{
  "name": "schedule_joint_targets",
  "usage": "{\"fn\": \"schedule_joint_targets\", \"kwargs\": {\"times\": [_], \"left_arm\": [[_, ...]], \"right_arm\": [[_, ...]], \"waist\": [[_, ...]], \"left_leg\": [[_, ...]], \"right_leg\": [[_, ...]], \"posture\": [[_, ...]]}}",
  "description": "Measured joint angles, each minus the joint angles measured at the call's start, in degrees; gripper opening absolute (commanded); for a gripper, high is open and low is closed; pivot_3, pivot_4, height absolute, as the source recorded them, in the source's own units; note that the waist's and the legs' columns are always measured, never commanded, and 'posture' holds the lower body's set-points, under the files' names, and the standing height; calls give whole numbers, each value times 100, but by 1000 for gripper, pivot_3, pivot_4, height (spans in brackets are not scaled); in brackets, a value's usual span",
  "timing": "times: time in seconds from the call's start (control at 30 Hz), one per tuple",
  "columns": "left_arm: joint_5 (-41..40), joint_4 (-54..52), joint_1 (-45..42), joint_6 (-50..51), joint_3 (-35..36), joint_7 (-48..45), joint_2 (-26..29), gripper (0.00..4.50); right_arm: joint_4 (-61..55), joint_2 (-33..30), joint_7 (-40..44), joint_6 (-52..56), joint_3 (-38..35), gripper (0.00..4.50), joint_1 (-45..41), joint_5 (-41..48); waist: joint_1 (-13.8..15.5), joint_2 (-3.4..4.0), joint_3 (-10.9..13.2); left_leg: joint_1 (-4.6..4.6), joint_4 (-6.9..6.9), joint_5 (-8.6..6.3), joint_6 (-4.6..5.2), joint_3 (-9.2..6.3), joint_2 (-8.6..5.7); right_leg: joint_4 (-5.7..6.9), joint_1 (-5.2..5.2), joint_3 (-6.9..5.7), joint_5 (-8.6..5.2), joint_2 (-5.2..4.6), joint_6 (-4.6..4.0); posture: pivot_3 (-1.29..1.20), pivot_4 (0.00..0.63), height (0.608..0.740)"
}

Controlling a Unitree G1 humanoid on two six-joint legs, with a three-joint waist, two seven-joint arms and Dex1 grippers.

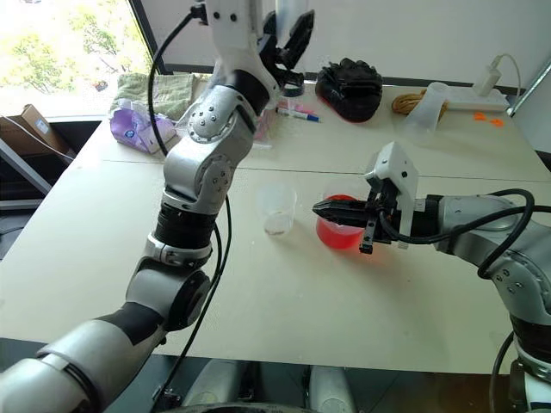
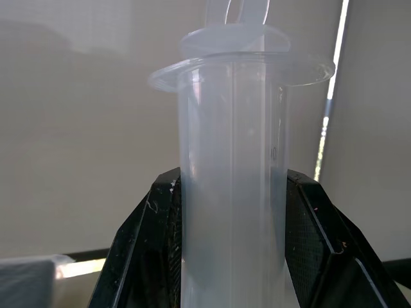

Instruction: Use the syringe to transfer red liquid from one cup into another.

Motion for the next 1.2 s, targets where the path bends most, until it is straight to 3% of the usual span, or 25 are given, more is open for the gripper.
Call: {"fn": "schedule_joint_targets", "kwargs": {"times": [0.13,0.47,0.8,1.2], "left_arm": [[-618,-60,171,-31,-38,-952,-347,1579],[-839,-113,886,12,-200,-2150,-168,1579],[-789,-285,1414,-121,-725,-3037,-41,1579],[-316,890,1613,-1141,-784,-3429,-102,1579]], "right_arm": [[174,-6,-235,73,-528,0,-65,208],[348,-269,-454,122,-1123,0,-26,458],[385,-1392,293,138,-2352,0,630,243],[703,-1571,-84,303,-2267,0,-314,775]], "waist": [[-21,3,-2],[3,8,-4],[-20,17,-8],[-2,19,-8]], "left_leg": [[3,4,0,2,2,0],[1,8,4,16,2,4],[3,47,-5,30,1,7],[-5,73,-16,48,0,8]], "right_leg": [[2,2,1,0,2,0],[3,4,2,9,17,-5],[11,19,2,11,18,-2],[5,25,3,13,11,1]], "posture": [[0,150,740],[0,150,740],[0,150,740],[0,150,740]]}}
